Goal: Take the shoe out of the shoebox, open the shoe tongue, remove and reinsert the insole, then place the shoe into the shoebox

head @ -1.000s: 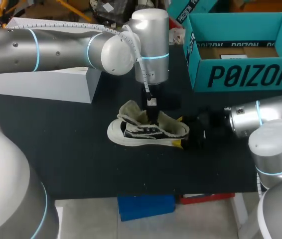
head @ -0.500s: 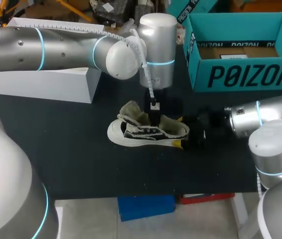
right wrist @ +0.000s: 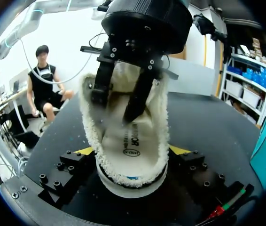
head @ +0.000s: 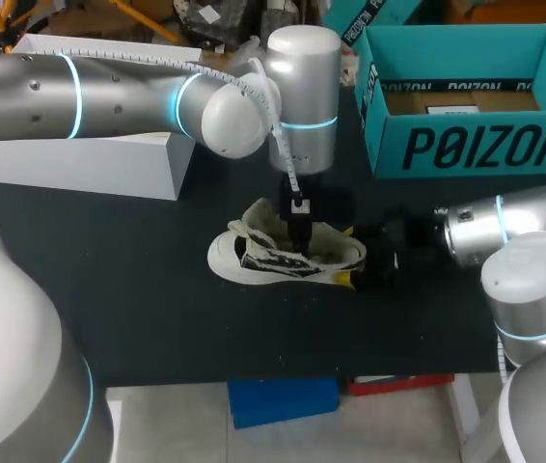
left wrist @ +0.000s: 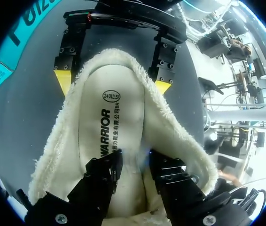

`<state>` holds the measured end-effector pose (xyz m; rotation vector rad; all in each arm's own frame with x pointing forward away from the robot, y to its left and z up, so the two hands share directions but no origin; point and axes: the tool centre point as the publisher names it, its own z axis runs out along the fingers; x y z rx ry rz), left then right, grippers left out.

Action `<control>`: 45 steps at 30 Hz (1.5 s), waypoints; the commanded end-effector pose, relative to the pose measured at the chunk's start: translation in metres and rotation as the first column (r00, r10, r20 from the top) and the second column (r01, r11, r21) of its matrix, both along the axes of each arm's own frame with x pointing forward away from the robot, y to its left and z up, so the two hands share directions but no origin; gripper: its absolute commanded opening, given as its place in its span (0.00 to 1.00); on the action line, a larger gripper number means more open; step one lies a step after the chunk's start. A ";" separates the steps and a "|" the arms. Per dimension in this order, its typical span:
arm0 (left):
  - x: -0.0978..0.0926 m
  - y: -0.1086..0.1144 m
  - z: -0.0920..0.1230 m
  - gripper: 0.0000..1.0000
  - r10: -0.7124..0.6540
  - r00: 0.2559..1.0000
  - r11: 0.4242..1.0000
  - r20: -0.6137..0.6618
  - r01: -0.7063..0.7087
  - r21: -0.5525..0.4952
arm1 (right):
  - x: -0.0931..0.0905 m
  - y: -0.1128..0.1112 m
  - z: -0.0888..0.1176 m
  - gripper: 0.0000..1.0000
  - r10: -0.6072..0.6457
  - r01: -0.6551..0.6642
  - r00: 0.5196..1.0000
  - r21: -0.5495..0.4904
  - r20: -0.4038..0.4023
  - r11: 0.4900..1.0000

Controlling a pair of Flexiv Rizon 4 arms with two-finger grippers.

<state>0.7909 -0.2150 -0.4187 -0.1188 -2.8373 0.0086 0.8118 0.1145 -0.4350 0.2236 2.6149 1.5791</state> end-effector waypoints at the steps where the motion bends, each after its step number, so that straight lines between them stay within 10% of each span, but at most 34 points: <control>1: -0.011 0.001 -0.015 0.35 0.013 0.993 0.999 0.121 -0.017 0.029 | 0.001 0.001 -0.001 0.00 -0.002 0.002 1.000 0.000 -0.001 1.000; 22: 0.029 0.019 -0.041 0.27 0.083 0.736 0.985 0.672 -0.163 0.057 | 0.001 0.001 -0.001 0.00 -0.002 0.002 1.000 0.000 -0.001 1.000; 45: 0.065 0.017 -0.034 0.15 0.266 0.640 0.964 0.721 -0.188 -0.189 | 0.001 0.001 -0.001 0.00 -0.002 0.002 1.000 0.000 -0.001 1.000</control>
